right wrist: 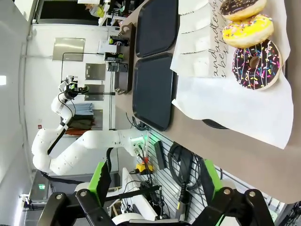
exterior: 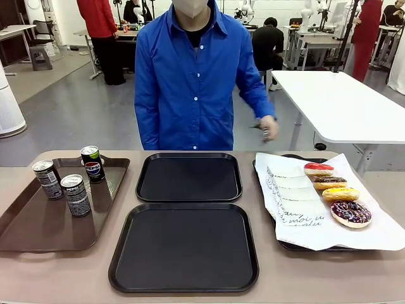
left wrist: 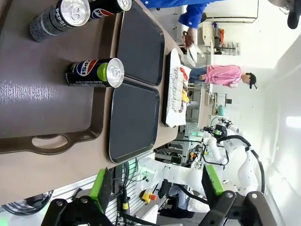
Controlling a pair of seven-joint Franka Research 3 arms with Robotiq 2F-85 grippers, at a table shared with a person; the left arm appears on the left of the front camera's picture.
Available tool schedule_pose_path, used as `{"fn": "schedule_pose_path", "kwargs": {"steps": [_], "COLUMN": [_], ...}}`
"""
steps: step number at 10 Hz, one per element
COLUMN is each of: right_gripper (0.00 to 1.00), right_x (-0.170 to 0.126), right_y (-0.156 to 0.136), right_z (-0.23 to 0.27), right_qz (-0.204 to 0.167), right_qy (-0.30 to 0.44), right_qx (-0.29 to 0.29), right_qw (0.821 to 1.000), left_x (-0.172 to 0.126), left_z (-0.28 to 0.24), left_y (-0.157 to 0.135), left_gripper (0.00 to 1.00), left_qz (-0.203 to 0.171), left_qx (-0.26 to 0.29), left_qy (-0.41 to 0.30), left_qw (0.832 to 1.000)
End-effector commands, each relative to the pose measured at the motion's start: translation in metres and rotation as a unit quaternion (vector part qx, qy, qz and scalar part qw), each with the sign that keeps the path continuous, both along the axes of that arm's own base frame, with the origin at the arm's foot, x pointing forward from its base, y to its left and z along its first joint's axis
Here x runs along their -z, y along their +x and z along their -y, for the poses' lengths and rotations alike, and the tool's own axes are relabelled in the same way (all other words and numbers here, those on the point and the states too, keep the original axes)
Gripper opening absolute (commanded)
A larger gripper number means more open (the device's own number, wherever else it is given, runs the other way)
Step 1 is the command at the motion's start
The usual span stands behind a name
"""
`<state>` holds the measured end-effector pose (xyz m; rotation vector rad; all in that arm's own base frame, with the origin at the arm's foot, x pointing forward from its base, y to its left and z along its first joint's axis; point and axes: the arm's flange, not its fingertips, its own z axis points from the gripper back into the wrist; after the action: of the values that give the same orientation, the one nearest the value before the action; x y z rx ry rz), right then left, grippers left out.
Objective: Set up donuts and drinks on trays.
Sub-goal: Pick up one Pepsi coke and place it on the Flat Tray.
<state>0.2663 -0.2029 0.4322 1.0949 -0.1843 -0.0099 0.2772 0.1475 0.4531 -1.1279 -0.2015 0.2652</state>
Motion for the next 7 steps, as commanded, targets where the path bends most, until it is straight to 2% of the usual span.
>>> {"fn": "schedule_pose_path", "kwargs": {"steps": [1, 7], "right_gripper": [1.00, 1.00], "right_x": [0.0009, 0.0009], "right_y": [-0.0004, -0.0004], "right_z": [0.0008, 0.0008], "right_qz": [0.005, 0.005], "right_qy": [0.008, 0.008], "right_qx": [-0.002, -0.002], "right_qw": [1.000, 1.000], "left_x": [-0.0019, -0.0019], "left_z": [0.0013, 0.0013], "left_y": [0.0015, 0.0015], "left_gripper": [1.00, 1.00], "left_qz": [-0.005, -0.005], "left_qx": [-0.006, -0.006], "left_qy": [-0.008, -0.008], "left_qw": [1.000, 1.000]}}
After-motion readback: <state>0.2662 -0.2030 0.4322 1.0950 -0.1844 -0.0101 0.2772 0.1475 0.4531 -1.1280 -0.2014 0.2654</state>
